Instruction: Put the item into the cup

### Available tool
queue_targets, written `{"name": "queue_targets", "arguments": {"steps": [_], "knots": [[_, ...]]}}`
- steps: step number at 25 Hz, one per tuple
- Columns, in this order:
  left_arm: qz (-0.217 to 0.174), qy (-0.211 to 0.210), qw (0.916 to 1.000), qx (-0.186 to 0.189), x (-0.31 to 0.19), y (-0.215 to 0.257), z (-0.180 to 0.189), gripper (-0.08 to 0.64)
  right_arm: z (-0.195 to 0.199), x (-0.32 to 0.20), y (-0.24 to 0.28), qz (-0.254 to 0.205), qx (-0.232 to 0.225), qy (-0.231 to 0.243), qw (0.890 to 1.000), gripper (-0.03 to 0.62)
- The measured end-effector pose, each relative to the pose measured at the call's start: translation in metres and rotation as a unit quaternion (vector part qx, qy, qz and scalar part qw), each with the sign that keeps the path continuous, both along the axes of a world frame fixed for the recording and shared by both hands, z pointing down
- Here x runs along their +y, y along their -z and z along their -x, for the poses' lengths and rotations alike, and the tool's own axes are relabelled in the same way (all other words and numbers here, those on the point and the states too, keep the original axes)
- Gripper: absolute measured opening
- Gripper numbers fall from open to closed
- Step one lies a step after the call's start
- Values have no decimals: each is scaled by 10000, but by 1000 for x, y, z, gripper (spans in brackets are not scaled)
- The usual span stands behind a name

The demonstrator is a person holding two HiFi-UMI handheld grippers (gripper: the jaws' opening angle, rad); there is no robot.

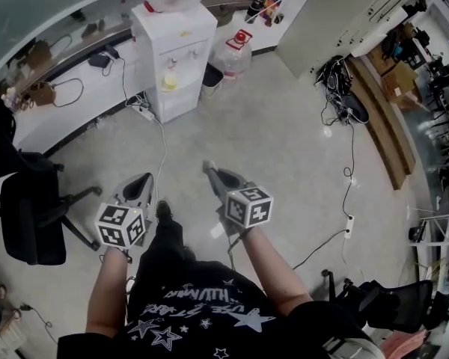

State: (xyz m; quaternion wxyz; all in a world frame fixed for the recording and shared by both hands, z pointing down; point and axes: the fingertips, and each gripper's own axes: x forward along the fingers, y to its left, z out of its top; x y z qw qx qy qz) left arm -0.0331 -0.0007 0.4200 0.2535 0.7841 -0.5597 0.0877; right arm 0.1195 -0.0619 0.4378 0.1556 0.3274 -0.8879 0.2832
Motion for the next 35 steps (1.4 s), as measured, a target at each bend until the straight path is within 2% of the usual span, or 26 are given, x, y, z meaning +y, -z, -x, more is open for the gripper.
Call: {"name": "queue_targets", "arguments": {"steps": [13,21,30,35], "knots": [[166,-232,9995,108,-115,-5,82,3,89,-111,-4,175,95,-172,9997,0],[328,-469,9982,153,-172,-28,120,3,126,-162,-18,288,266,-365,9986,0],[504,-469,9968,402,-198,-56,133,3,139,-179,-41,438,476,-378,9972,0],[664,-418,9962,389,-202,-80,136,3,137,-186,-61,584,582,-220,9964,0]]}}
